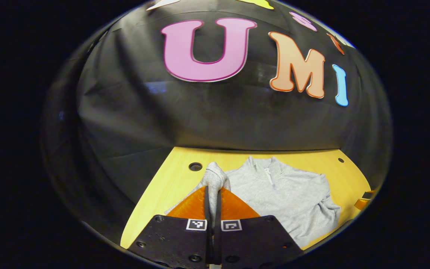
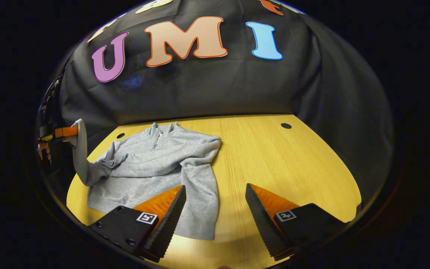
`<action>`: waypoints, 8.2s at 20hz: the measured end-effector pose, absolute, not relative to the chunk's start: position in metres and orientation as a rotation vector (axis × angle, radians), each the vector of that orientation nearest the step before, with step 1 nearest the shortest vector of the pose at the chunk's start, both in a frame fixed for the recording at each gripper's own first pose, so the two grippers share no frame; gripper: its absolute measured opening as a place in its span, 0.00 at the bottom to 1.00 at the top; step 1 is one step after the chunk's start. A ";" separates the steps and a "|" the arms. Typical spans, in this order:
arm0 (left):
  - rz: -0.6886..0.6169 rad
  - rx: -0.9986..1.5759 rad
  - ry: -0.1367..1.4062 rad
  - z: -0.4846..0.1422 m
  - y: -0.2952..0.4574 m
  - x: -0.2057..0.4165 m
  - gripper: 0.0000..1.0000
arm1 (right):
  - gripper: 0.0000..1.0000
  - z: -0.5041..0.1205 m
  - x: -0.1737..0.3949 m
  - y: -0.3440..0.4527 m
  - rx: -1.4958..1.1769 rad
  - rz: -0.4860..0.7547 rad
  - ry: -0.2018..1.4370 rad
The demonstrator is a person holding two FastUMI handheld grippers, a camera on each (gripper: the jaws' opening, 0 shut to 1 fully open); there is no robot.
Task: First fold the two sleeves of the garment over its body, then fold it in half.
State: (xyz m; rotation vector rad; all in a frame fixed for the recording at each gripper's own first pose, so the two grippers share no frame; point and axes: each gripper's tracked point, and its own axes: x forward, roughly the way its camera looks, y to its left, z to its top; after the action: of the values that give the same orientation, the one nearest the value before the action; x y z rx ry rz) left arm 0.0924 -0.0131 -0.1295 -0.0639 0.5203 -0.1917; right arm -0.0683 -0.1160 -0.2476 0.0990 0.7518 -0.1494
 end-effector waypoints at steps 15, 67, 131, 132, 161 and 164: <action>-0.560 -0.017 0.496 -0.118 -0.254 0.107 0.00 | 0.99 -0.236 -0.131 -0.183 0.103 -0.250 0.770; -0.243 -0.047 0.736 -0.268 -0.022 -0.047 0.94 | 0.99 -0.295 -0.066 -0.072 0.062 -0.012 0.831; -0.320 -0.350 0.864 -0.201 -0.052 -0.005 0.00 | 0.04 -0.237 -0.007 -0.055 0.881 0.106 1.030; -0.320 -0.359 0.860 -0.198 -0.050 0.001 0.00 | 0.04 -0.232 -0.001 -0.059 0.905 0.099 1.025; -0.101 -0.341 0.862 -0.231 -0.054 0.147 1.00 | 0.97 -0.312 0.105 -0.085 0.777 -0.168 0.893; -0.101 -0.287 0.740 -0.201 -0.047 0.153 0.96 | 0.91 -0.285 0.103 -0.087 0.678 -0.136 0.822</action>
State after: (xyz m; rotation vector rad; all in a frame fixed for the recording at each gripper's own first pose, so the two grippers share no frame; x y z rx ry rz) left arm 0.1534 -0.0474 -0.2009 -0.2874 0.7398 -0.1006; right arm 0.1029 -0.0867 -0.2854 0.6775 0.8217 -0.1361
